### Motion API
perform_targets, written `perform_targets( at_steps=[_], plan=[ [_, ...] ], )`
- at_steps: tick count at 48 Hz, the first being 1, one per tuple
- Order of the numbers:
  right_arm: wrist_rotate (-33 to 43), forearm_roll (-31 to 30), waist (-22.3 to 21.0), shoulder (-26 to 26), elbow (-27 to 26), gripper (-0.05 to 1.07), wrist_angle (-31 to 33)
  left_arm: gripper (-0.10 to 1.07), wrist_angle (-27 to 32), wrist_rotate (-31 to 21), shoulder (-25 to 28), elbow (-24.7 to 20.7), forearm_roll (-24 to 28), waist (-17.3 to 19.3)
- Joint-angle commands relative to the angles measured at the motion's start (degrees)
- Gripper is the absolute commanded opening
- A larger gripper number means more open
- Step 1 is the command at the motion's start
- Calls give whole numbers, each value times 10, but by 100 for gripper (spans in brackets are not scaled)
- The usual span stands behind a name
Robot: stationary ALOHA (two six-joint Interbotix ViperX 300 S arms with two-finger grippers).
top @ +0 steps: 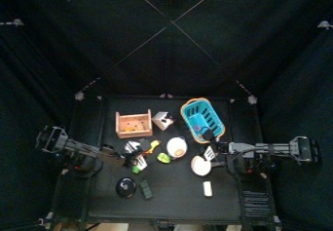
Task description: Place carrot bottom in toolbox
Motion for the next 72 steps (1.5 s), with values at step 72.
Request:
perform_targets(
  at_steps=[72],
  plan=[
    [-2,-31,2,27,-25,84,-42,89,-270,-41,-40,165,123,316]
  ],
)
